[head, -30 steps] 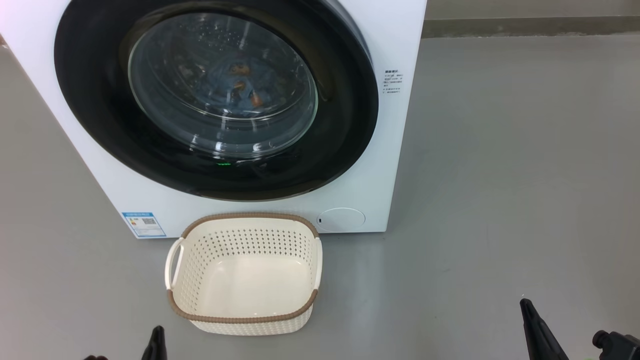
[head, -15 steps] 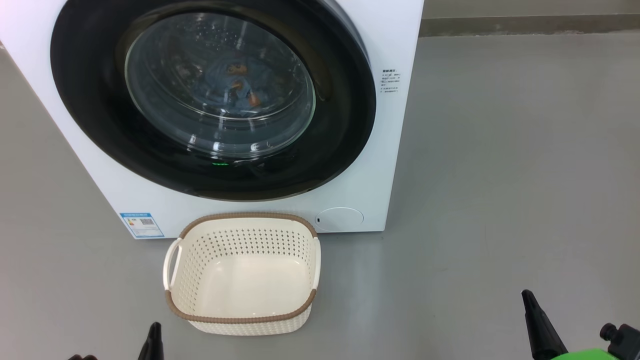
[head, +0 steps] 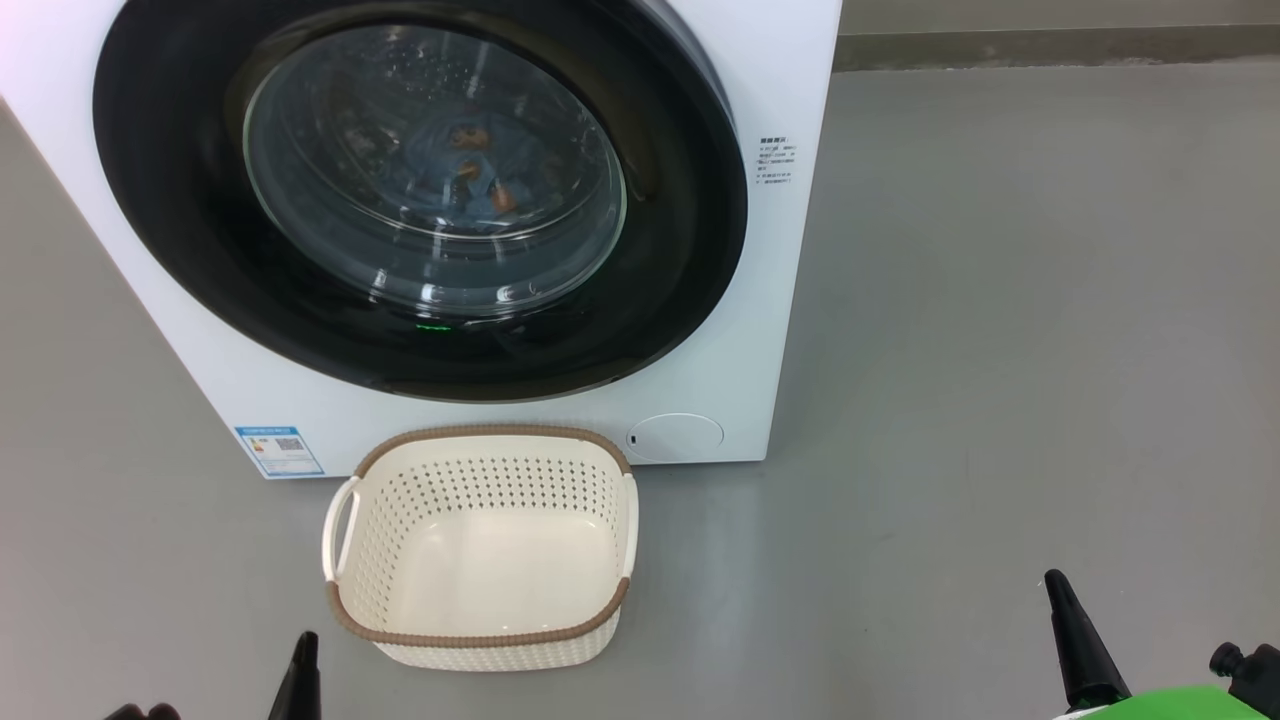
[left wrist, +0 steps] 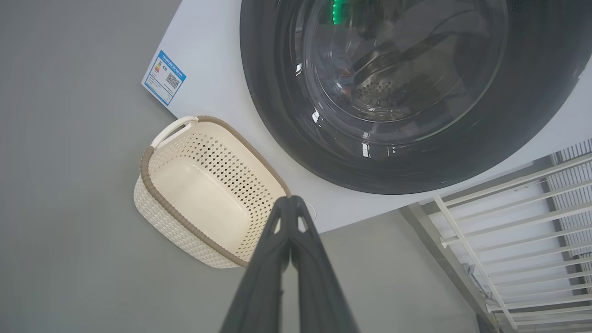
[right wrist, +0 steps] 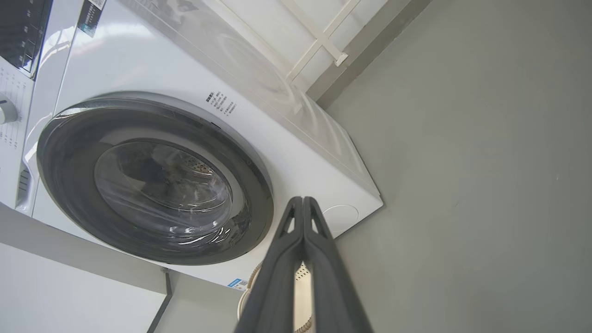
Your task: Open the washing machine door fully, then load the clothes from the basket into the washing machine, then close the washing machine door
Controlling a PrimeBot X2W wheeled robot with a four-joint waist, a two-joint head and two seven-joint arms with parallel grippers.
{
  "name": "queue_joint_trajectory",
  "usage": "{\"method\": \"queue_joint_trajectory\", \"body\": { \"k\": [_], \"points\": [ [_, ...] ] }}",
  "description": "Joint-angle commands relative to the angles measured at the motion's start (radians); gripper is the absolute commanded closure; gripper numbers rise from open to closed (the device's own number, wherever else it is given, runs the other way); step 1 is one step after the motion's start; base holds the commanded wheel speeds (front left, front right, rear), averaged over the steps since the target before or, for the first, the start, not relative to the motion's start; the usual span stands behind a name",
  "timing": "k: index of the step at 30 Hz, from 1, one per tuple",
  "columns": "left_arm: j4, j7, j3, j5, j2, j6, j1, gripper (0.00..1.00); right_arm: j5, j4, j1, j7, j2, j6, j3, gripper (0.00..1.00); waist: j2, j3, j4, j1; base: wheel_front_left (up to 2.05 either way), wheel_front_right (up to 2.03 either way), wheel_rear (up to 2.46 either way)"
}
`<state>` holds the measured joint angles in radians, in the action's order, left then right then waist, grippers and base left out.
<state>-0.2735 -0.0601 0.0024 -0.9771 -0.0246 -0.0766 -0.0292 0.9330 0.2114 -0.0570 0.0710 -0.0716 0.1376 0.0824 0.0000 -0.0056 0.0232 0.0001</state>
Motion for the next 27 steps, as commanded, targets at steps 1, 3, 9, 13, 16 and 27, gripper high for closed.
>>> {"method": "queue_joint_trajectory", "body": {
  "k": [1, 3, 9, 13, 16, 27],
  "points": [
    [0.025, 0.007, 0.025, -0.027, -0.017, -0.009, 0.052, 1.00, 0.029, -0.019, 0.049, -0.006, -0.008, -0.004, -0.006, 1.00, 0.0000, 0.000, 0.000, -0.0001, 0.00, 0.00, 0.00],
    [0.025, 0.013, 0.028, -0.048, -0.017, -0.010, 0.055, 1.00, 0.052, -0.018, 0.053, -0.012, -0.007, -0.004, -0.005, 1.00, 0.0000, 0.001, -0.001, -0.0001, 0.00, 0.00, 0.00],
    [0.025, 0.030, 0.037, -0.112, -0.018, -0.015, 0.064, 1.00, 0.122, -0.012, 0.065, -0.030, -0.005, -0.004, -0.003, 1.00, 0.0000, 0.001, -0.004, -0.0001, 0.00, 0.00, 0.00],
    [0.025, 0.042, 0.043, -0.155, -0.019, -0.018, 0.070, 1.00, 0.168, -0.008, 0.073, -0.042, -0.004, -0.004, -0.001, 1.00, 0.0000, 0.002, -0.005, -0.0001, 0.00, 0.00, 0.00],
    [0.026, 0.051, 0.048, -0.187, -0.019, -0.021, 0.075, 1.00, 0.203, -0.006, 0.079, -0.050, -0.003, -0.005, 0.000, 1.00, 0.0000, 0.002, -0.006, -0.0001, 0.00, 0.00, 0.00],
    [0.026, 0.083, 0.065, -0.304, -0.021, -0.030, 0.091, 1.00, 0.330, 0.005, 0.101, -0.083, 0.001, -0.005, 0.006, 1.00, 0.0000, 0.004, -0.011, -0.0001, 0.00, 0.00, 0.00]
  ]
}}
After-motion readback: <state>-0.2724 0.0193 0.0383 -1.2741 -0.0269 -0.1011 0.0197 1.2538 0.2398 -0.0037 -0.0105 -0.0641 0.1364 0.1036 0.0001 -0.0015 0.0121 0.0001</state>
